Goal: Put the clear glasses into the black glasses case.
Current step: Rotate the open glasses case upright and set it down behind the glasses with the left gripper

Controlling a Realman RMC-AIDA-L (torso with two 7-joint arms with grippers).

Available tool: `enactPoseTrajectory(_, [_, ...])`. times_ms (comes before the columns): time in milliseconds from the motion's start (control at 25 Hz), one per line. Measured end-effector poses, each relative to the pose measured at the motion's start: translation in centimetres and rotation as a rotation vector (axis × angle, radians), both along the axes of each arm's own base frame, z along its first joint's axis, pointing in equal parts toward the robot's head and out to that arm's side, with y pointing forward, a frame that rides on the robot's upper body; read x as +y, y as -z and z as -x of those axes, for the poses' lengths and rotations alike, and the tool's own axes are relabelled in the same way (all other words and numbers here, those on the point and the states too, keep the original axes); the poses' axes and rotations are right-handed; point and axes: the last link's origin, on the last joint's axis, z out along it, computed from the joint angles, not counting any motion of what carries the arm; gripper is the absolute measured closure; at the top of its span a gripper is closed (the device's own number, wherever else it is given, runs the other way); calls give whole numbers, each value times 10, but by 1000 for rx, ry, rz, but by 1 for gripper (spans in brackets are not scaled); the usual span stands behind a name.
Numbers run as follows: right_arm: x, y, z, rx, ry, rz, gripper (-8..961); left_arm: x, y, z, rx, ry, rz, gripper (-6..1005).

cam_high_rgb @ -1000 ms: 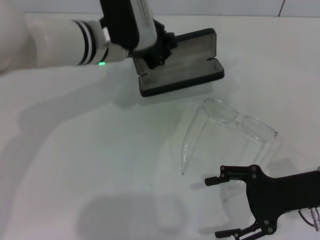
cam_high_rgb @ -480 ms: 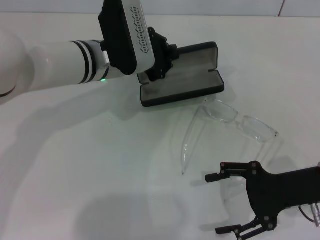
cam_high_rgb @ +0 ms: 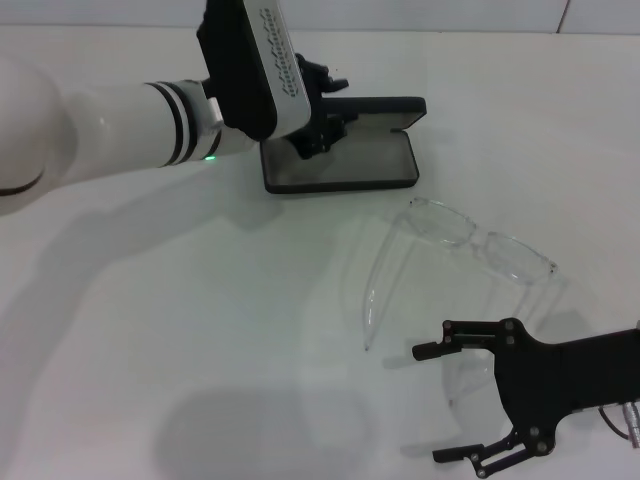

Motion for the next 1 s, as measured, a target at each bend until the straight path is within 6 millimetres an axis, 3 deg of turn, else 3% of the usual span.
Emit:
enactPoseTrajectory(80, [1, 0, -1, -5, 3, -6, 67, 1, -2, -2, -22, -1, -5, 811])
enactPoseTrajectory(240, [1, 1, -2, -9, 9, -12, 67, -2, -7, -10, -95, -3, 10, 670])
enactPoseTrajectory(440, [1, 0, -2, -2, 20, -10, 67, -10, -26, -22, -338, -76, 152, 526])
enactPoseTrajectory(600, [2, -3, -1, 11, 28, -18, 67, -15, -36, -24, -479, -121, 253, 525])
enactPoseTrajectory(1000, [1, 1, 3, 16, 14, -4, 66, 2, -31, 1, -398, -160, 88, 525])
